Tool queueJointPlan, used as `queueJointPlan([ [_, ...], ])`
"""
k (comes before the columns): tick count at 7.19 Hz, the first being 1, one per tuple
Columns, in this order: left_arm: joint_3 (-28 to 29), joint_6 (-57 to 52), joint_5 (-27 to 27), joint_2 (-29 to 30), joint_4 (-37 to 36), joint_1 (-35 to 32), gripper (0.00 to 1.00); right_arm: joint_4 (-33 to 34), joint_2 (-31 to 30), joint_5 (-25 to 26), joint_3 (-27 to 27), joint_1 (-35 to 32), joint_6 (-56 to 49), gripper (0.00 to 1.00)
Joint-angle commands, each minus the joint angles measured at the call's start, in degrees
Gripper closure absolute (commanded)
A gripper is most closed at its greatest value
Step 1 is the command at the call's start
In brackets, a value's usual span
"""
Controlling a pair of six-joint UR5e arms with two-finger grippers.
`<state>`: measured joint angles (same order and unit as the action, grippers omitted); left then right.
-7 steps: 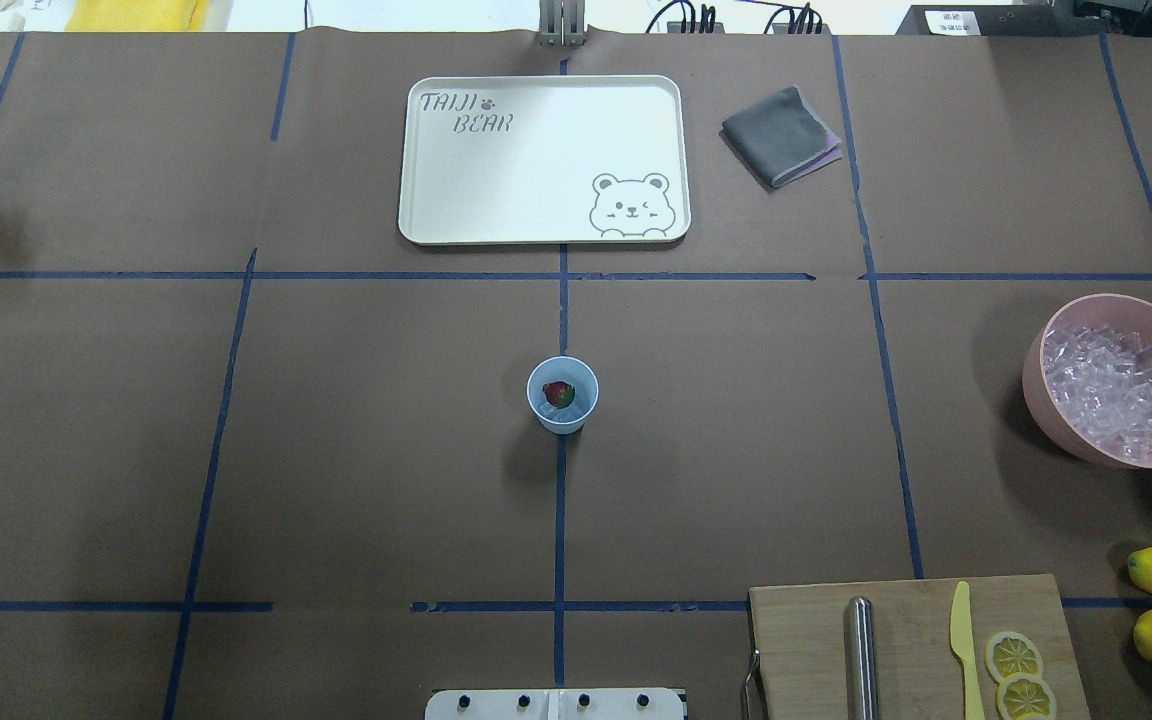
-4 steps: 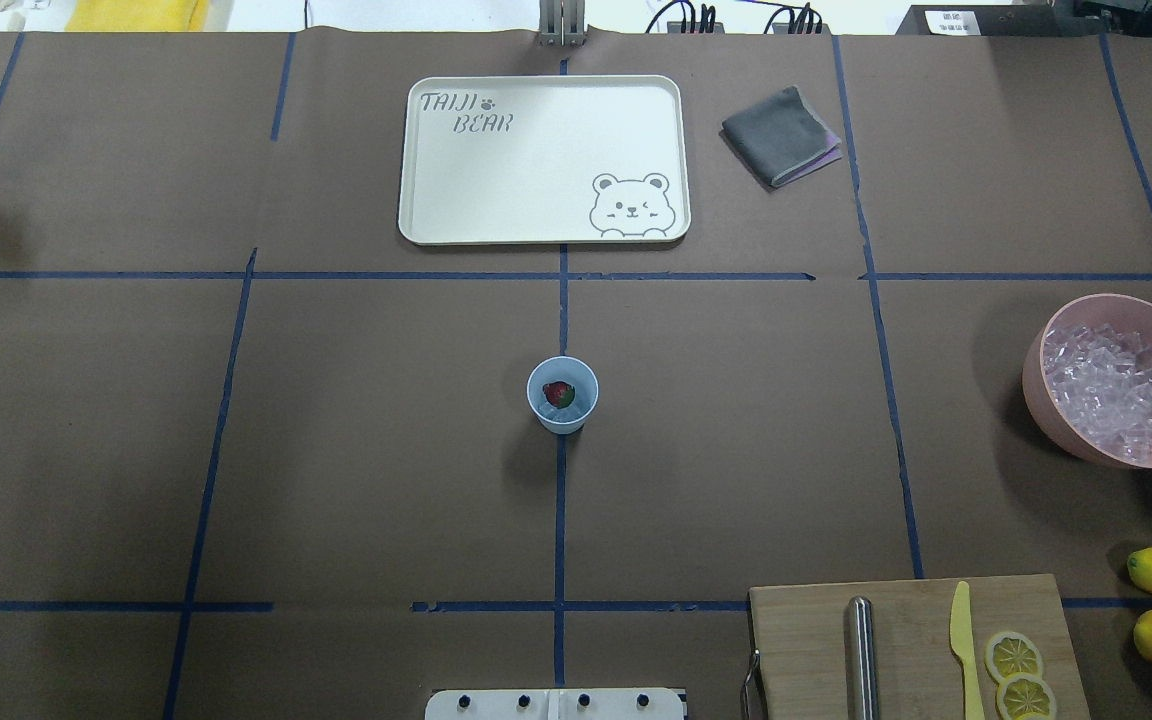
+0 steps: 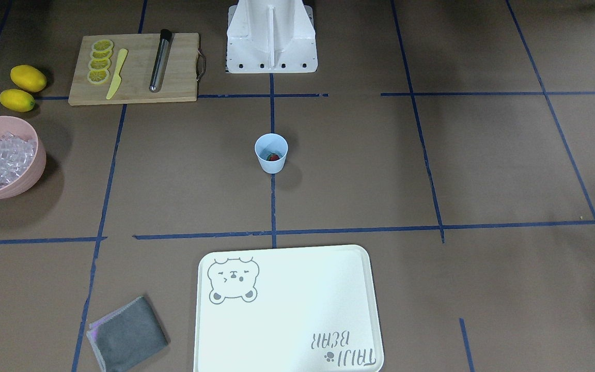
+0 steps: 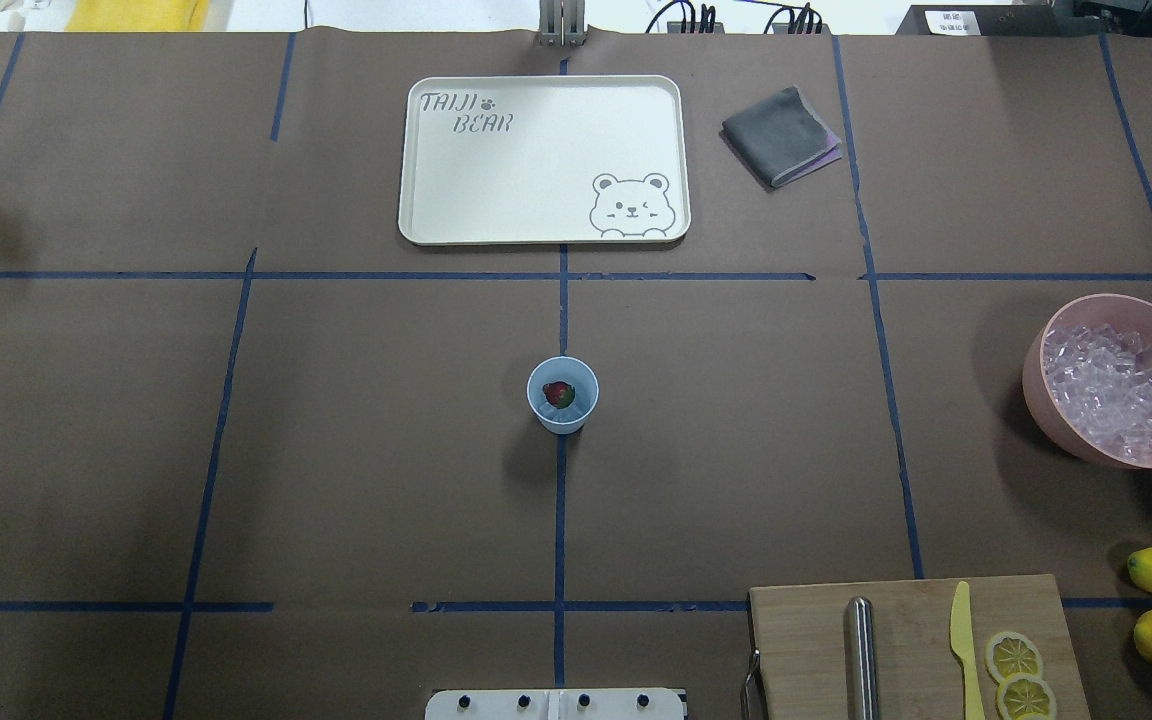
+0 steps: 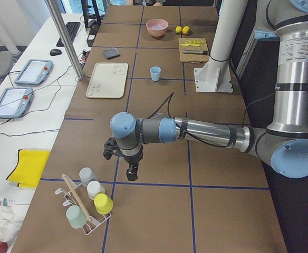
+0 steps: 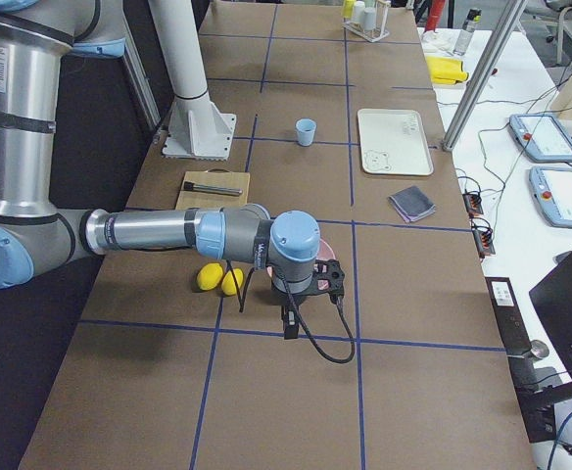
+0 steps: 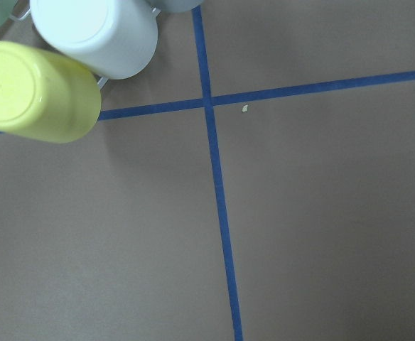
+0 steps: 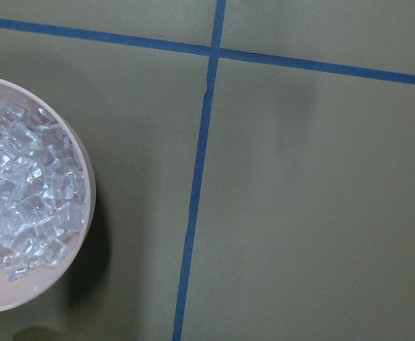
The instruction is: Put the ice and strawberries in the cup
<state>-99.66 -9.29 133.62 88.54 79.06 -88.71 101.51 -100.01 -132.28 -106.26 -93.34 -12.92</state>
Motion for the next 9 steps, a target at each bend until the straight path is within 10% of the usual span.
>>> queueJointPlan([
  [1,-0.79,0.15,-0.29,0.14,0.91,-0.06,0.00,0.00,-0.01,0.00,-0.09,0.00,0.00,0.00],
  [9,2.10,-0.03,-0.73,-0.29,2.76,0.12,0.00,-4.53,-0.79,0.00,-0.54,0.00,-0.17,0.00],
])
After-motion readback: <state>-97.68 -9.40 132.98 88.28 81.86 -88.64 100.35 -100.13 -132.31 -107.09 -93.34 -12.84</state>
